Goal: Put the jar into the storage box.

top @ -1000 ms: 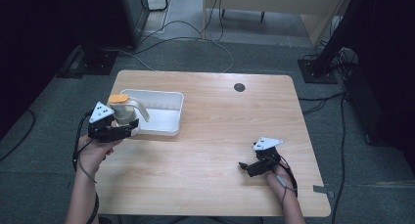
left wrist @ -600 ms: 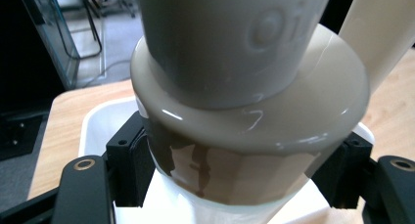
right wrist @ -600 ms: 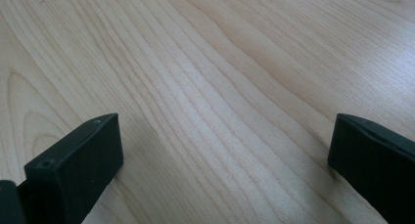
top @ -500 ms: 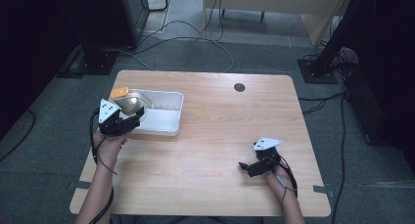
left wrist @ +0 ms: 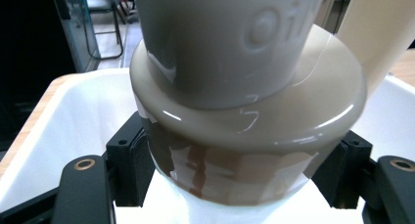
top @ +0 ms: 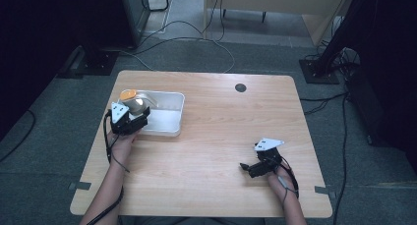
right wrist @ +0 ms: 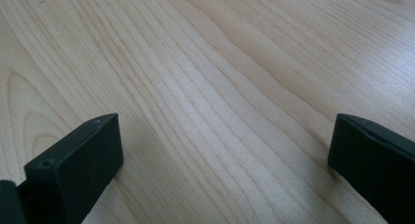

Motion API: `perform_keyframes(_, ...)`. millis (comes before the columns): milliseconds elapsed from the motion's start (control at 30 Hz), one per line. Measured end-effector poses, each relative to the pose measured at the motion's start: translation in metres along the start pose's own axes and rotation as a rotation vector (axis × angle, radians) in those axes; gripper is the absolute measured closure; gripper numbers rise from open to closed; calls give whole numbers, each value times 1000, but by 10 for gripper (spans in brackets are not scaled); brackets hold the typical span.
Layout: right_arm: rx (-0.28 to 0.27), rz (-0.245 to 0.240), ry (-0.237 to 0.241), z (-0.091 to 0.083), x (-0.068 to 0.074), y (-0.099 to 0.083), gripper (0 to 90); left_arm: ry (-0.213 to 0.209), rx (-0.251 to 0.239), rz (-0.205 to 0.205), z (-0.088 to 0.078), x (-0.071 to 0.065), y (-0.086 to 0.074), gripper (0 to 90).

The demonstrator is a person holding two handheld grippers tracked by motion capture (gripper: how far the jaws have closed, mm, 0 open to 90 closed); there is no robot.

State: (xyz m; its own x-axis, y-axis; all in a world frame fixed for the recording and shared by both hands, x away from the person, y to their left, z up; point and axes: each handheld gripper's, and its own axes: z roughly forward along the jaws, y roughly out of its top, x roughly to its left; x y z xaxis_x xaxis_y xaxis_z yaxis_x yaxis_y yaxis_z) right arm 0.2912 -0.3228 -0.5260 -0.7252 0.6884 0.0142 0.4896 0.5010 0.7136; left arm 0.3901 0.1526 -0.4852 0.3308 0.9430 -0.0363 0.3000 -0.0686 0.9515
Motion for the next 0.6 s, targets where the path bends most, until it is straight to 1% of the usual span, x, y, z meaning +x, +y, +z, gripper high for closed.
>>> perform_keyframes(33, 0, 1, 0, 0, 0, 0, 0, 4, 12, 12, 3, -1, -1, 285)
perform_keyframes(67, 0, 1, 0, 0, 0, 0, 0, 4, 12, 12, 3, -1, -1, 286)
perform_keyframes(100, 0, 2, -2, 0, 0, 0, 0, 3, 31, 20, 5, -2, -2, 285)
perform_keyframes(167, 0, 3, -3, 0, 0, 0, 0, 1, 37, 24, 6, -2, -3, 285)
perform_keyframes(200, 0, 3, -3, 0, 0, 0, 0, 2, 64, 36, 9, -4, -4, 286)
perform_keyframes(267, 0, 3, -4, 0, 0, 0, 0, 2, 64, 36, 9, -4, -4, 285)
perform_keyframes(333, -1, 3, -4, 0, 0, 0, 0, 12, 78, 43, 11, -6, -5, 286)
perform_keyframes(467, 0, 3, -4, 0, 0, 0, 0, -2, 94, 39, 14, -6, -6, 285)
perform_keyframes(533, -1, 3, -5, 0, 0, 0, 0, 0, 103, 56, 14, -7, -7, 285)
perform_keyframes(600, -1, 4, -6, 0, 1, 0, 0, 0, 105, 58, 15, -8, -7, 285)
